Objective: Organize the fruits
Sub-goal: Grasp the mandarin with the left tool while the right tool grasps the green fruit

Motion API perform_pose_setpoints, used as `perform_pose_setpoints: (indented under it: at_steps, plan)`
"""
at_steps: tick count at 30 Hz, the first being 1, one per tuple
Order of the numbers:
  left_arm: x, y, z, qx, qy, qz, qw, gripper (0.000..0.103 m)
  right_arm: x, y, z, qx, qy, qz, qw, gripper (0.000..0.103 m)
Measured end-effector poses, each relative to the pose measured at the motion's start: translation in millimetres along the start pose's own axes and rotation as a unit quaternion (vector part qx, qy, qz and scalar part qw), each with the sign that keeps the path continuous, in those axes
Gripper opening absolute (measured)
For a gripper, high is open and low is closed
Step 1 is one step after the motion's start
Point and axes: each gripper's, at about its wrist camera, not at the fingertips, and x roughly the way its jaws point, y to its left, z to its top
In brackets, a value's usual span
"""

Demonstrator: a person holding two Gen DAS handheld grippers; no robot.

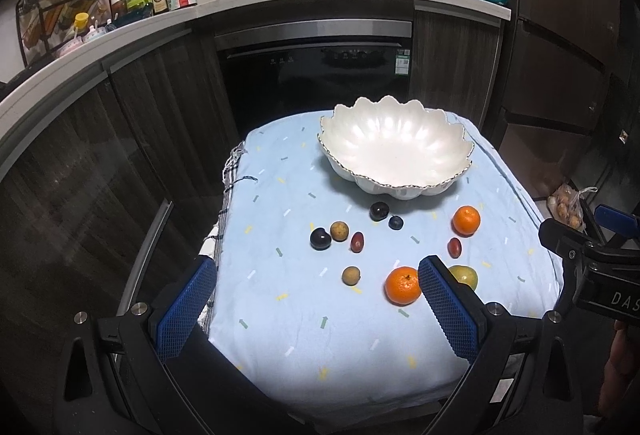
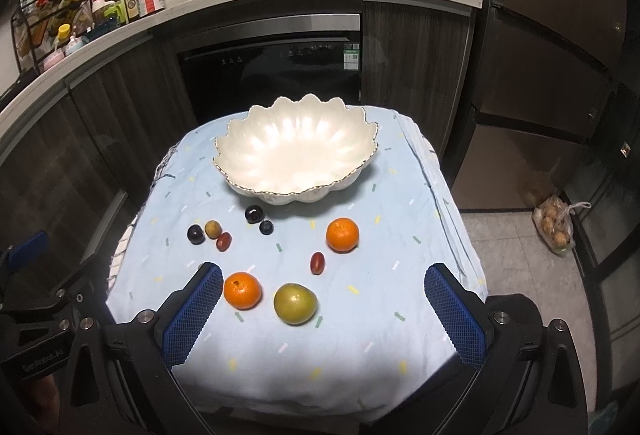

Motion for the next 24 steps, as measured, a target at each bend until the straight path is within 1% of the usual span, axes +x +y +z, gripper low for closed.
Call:
perform_pose_setpoints:
  at_steps: [6, 14, 24]
  plan:
    - [12.2, -3.7, 0.8, 0.009, 0.011, -0.013, 0.9998, 0.103, 12.6, -1.1, 1.5, 0.002, 0.016, -0.001, 1.0, 0.103]
    - [28.2, -10.9, 1.7, 0.021, 0.022, -0.027, 0.9992, 0.103, 26.6, -4.3, 0.9, 0.002, 0.025, -0.006, 1.0, 0.102]
    - [56.0, -18.3, -4.6, 0.031, 0.04, -0.044, 0.9977, 0.102, 48.6, 7.0, -4.1, -0.029, 0.037, 0.0, 0.999, 0.102]
